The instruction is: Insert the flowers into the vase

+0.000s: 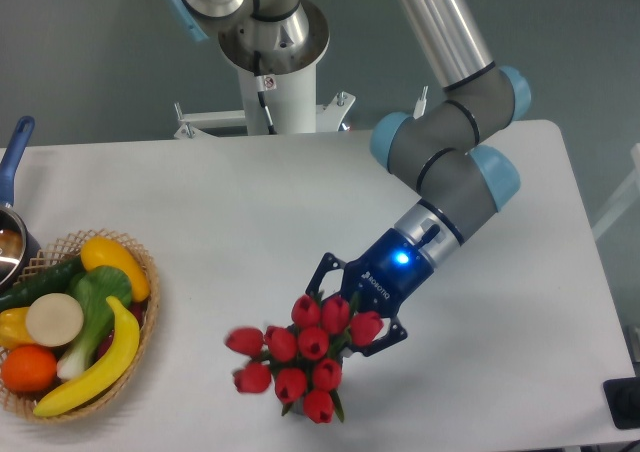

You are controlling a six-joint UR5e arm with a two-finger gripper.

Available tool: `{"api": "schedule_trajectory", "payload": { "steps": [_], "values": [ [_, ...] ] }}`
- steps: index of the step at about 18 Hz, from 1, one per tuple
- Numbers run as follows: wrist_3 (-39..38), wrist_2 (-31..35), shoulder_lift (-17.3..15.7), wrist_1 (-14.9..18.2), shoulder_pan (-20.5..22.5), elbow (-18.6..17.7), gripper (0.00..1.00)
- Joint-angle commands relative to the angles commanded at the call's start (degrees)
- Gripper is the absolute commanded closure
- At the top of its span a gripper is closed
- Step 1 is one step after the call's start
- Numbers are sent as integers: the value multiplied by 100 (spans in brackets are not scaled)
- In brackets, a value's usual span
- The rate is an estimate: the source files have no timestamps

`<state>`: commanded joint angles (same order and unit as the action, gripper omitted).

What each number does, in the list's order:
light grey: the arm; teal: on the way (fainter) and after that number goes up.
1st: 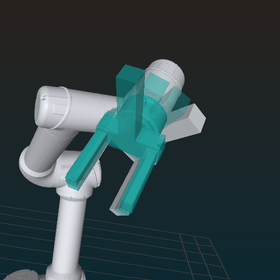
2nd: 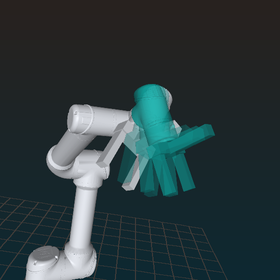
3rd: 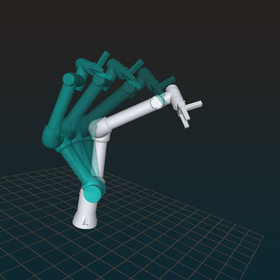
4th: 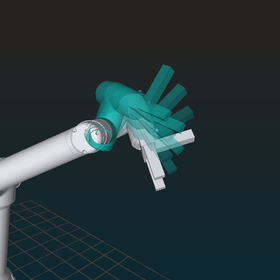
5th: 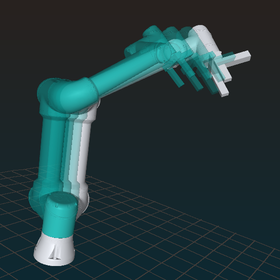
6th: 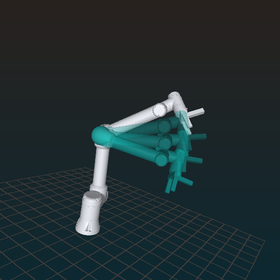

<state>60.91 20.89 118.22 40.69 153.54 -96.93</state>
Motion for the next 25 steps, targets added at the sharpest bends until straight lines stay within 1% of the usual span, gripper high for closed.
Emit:
{"api": "schedule_trajectory", "payload": {
  "steps": [1,3,7,10,11,12,13,16,18,21,22,25],
  "values": [
    [9,281,-97,0,18,-97,0],
    [9,713,-282,0,123,-237,0],
    [9,767,-388,9,378,-309,0],
    [9,784,-502,9,685,-352,0],
    [9,837,-511,9,764,-335,0],
    [17,1046,-528,9,791,-300,0],
    [26,1466,-581,9,791,-274,0],
    [166,3441,-801,0,765,-247,0],
    [307,4209,-810,17,756,-273,0],
    [431,5360,-968,18,756,-527,0],
    [431,5572,-1003,26,748,-589,0],
    [431,5662,-1091,44,748,-572,0]
  ]
}}
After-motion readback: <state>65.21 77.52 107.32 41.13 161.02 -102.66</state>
